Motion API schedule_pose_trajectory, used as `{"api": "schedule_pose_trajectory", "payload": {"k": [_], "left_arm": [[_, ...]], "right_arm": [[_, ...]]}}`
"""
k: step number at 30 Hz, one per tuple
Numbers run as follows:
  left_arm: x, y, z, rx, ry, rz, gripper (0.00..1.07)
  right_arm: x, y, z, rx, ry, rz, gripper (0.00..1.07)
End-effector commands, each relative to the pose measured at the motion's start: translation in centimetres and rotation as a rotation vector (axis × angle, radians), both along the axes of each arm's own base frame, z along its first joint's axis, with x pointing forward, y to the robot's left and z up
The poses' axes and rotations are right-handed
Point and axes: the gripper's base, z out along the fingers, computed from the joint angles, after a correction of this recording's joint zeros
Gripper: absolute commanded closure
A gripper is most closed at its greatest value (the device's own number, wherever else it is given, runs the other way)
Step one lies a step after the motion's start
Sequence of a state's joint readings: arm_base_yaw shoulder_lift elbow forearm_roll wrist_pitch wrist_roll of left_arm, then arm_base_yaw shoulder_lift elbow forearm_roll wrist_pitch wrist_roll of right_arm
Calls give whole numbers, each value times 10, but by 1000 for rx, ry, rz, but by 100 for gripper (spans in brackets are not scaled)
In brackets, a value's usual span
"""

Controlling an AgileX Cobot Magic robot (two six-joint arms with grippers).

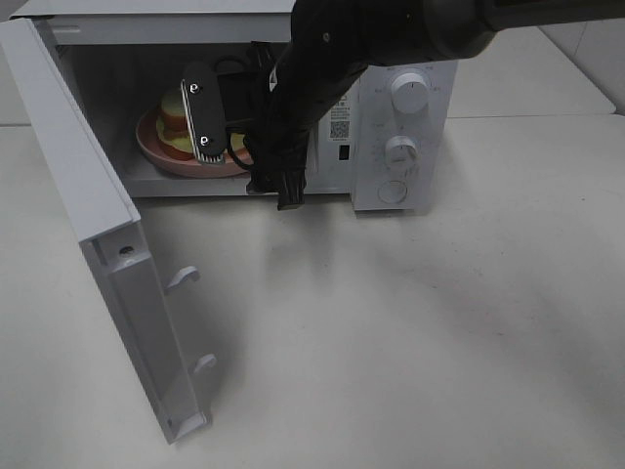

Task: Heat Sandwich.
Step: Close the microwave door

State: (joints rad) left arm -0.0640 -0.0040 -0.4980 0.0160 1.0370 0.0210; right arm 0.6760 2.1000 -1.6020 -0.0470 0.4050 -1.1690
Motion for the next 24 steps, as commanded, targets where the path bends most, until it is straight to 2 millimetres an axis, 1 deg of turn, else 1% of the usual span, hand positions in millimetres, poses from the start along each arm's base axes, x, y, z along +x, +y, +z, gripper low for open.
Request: {"api": "schedule_pose_trajectory", "payload": {"k": [1, 4, 5, 8, 9, 10, 12, 13, 14, 17, 18, 22, 24], "left_arm": [[-3, 0, -1, -6, -32, -2, 17], [-3, 0, -1, -6, -32, -2, 17], [-3, 0, -1, -6, -32, -2, 17], [-3, 0, -1, -6, -32, -2, 17], [-3, 0, -1, -6, -32, -2, 17], [-3, 0, -1, -6, -32, -2, 17], [-3, 0, -1, -6, -32, -2, 17], [-3, 0, -1, -6, -32, -2, 17], [-3, 0, -1, -6, -32, -2, 17], [-3, 0, -1, -6, -32, -2, 17], [-3, 0, -1, -6, -32, -2, 17], [-3, 0, -1, -6, -32, -2, 17], [-3, 0, -1, -6, -32, -2, 17]], "right_arm": [[-13, -10, 6, 36, -29, -6, 31], [-19, -14, 7, 40, -34, -5, 31], [-25, -19, 8, 40, -34, -4, 31], [-34, -26, 10, 39, -33, -4, 31], [-34, -26, 10, 39, -33, -4, 31], [-40, -31, 10, 40, -27, -7, 31], [-47, -37, 11, 38, -19, -13, 31], [-47, -37, 11, 38, -19, -13, 31], [-52, -41, 11, 38, -10, -20, 31], [-62, -49, 12, 39, 6, -32, 31], [-62, -49, 12, 39, 6, -32, 31], [-80, -64, 12, 25, 24, -35, 31], [-84, -66, 12, 24, 29, -37, 31]]}}
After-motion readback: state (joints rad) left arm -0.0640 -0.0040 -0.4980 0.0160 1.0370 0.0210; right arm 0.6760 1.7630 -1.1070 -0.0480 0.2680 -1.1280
